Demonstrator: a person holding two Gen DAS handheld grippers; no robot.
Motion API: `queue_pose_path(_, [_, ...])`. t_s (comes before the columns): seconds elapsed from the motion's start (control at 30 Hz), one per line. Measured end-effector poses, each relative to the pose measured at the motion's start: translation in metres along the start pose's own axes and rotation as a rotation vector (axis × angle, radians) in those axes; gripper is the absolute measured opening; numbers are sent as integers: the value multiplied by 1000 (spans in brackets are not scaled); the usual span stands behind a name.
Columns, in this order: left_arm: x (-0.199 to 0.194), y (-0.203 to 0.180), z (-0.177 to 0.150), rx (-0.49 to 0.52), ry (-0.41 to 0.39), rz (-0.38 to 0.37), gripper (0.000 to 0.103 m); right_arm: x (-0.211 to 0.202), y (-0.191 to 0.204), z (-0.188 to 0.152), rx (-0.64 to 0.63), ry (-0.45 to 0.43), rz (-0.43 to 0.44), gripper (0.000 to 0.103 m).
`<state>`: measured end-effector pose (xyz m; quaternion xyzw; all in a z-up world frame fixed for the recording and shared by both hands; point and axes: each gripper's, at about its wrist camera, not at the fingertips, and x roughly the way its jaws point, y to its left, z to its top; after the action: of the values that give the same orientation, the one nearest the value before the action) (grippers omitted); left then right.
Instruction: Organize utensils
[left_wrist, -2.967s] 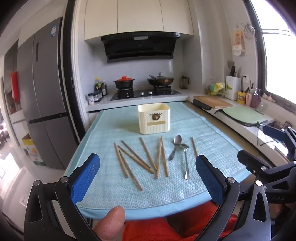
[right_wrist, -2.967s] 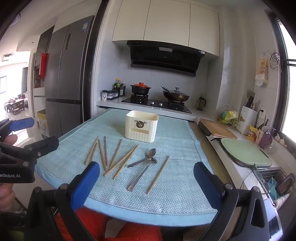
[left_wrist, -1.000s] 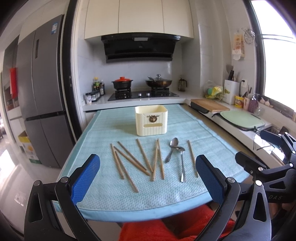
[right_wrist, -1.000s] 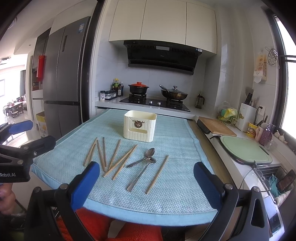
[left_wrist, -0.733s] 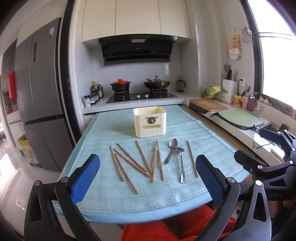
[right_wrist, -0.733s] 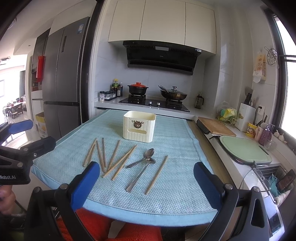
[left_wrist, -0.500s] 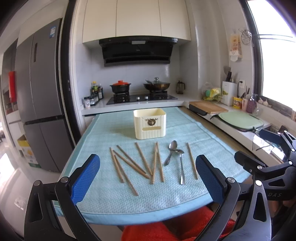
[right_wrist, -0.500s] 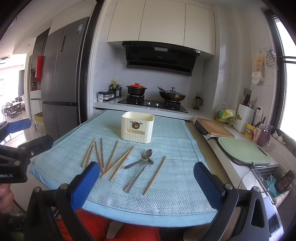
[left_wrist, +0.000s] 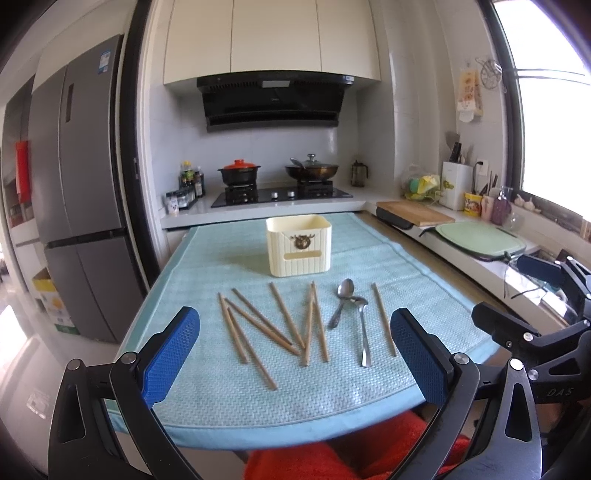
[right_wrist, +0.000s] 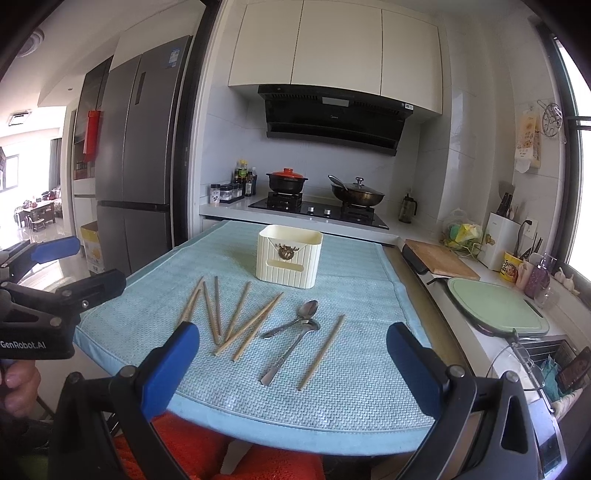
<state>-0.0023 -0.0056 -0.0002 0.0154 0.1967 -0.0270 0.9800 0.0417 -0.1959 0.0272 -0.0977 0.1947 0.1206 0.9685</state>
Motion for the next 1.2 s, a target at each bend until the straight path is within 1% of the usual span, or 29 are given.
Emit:
queue_pose_path(0.2, [2, 4, 1, -24, 7, -22, 103, -2, 0, 1, 3, -10, -5, 103])
queue_pose_path(0.37, [9, 4, 0, -23, 33, -4, 103, 0, 0, 1, -5, -7, 3, 103])
queue_pose_path(0.5, [14, 10, -1, -63, 56, -33, 103, 3, 6, 4, -41, -17, -5, 103])
queue_pose_path(0.63, [20, 15, -4, -88, 86, -33, 103, 7, 2, 8, -19, -34, 14, 103])
queue_pose_path(0.8, [25, 15, -10, -67, 135, 14, 103, 14, -2, 9, -22, -45, 44, 103])
queue_pose_path(0.87, [25, 18, -11, -78, 139, 50, 103, 18, -9, 8, 3, -59, 75, 103])
queue_pose_path(0.9, [24, 20, -11, -84, 140, 71, 103, 21, -13, 7, 21, -60, 77, 103])
queue_pose_path(0.97, [24, 28, -13, -105, 146, 101, 103, 28, -20, 6, 48, -46, 70, 103])
queue_pose_path(1.0, [24, 33, -15, -122, 144, 105, 103, 31, -22, 4, 52, -45, 67, 103])
queue_pose_path(1.1, [21, 55, -19, -185, 115, 90, 103, 35, -26, 3, 41, -63, 57, 103])
queue_pose_path(1.13, [22, 61, -19, -197, 111, 99, 103, 37, -26, 3, 34, -65, 58, 103])
queue_pose_path(1.2, [27, 74, -20, -212, 113, 143, 103, 44, -28, 3, 31, -48, 69, 103])
